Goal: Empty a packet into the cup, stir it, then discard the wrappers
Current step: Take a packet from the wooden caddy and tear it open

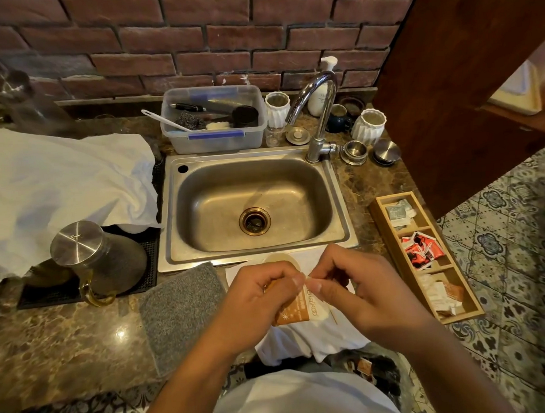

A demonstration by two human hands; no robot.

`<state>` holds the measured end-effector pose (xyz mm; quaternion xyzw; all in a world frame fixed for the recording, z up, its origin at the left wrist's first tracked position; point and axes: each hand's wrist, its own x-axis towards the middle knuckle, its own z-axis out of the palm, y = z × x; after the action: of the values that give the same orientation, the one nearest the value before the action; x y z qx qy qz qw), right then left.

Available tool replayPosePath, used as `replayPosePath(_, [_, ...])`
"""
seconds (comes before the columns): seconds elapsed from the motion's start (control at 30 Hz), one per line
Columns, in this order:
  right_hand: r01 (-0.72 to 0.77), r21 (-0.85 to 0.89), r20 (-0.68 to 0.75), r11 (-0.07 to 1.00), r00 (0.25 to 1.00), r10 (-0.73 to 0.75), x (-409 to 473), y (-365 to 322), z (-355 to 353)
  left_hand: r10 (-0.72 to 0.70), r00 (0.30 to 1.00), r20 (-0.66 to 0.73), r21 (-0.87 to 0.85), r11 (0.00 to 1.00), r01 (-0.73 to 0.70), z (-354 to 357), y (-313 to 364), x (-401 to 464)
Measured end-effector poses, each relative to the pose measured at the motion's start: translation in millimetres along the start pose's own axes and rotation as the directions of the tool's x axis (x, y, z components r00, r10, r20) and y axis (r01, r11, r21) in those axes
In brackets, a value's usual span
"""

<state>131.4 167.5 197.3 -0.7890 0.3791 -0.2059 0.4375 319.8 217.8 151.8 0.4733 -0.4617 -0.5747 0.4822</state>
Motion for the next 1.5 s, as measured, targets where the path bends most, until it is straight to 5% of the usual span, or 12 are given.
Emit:
replayPosePath(0.57, [0.19, -0.283, -0.23, 0.94, 0.938, -0.259, -2.2, 14.0, 21.3, -0.125, 0.988, -0.096, -0.179, 0.978, 0.106, 10.4, -1.2, 5.0])
replayPosePath(0.67, [0.163, -0.215, -0.24, 0.963, 0.947, -0.214, -4.2, 14.7, 21.9, -0.116, 0.988, -0.099, -0.124, 0.987, 0.104, 9.3, -2.3, 5.8])
replayPosePath(0.87, [-0.109, 0.113, -0.147, 0.988, 0.981, 0.125, -1.7, 15.3, 16.4, -0.065, 0.991, -0.118, -0.036, 0.997, 0.061, -1.5, -3.2, 5.8])
replayPosePath(1.17, [-0.114, 0.287, -0.029, 0.951, 0.991, 0.128, 5.5, 15.5, 14.3, -0.037, 0.997, -0.061, -0.014, 0.999, 0.036, -7.1, 1.2, 4.8])
replayPosePath(1.5, [-0.029, 0.276, -0.101, 0.961, 0.993, 0.059, 10.0, 17.6, 14.2, -0.033, 0.998, -0.063, -0.038, 0.999, 0.03, -6.9, -1.0, 6.5])
